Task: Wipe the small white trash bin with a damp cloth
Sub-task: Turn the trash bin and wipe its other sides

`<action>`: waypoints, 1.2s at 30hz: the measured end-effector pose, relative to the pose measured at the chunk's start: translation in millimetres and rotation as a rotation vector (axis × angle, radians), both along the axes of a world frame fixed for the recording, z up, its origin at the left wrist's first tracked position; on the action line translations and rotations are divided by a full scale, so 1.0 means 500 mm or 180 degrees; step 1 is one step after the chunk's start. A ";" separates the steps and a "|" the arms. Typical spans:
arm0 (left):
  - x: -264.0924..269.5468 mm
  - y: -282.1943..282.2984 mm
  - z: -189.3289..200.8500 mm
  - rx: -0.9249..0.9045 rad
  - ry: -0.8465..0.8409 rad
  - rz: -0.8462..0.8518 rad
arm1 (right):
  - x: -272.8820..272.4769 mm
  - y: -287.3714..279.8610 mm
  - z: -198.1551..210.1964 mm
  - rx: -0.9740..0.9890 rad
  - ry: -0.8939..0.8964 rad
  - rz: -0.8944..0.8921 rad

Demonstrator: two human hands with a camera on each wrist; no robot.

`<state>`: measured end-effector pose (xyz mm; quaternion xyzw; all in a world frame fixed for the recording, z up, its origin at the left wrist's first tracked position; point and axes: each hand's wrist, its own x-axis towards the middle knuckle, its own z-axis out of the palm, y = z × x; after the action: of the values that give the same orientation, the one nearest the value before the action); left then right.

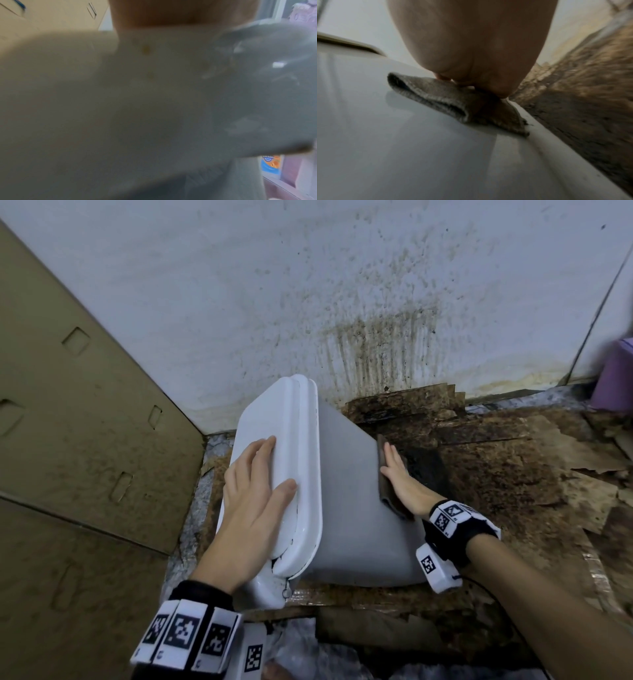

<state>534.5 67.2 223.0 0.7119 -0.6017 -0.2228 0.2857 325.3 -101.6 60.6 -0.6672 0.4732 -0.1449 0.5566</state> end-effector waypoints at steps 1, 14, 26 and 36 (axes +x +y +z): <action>-0.001 0.001 0.001 -0.0006 -0.0002 -0.0012 | -0.006 -0.007 -0.010 0.0157 0.0015 -0.0134; -0.009 -0.008 0.002 0.0013 -0.0176 -0.0044 | 0.066 0.004 0.060 0.0196 -0.0370 -0.0653; -0.009 -0.008 -0.003 -0.0016 -0.0203 -0.0086 | 0.108 0.038 0.206 -0.0578 -0.0601 0.0511; -0.007 -0.005 0.000 -0.0012 -0.0027 -0.0046 | 0.000 0.014 0.022 0.0021 0.0050 -0.0086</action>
<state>530.8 64.9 223.1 0.7080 -0.6084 -0.2206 0.2828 325.5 -94.5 71.4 -0.6601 0.4871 -0.1456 0.5530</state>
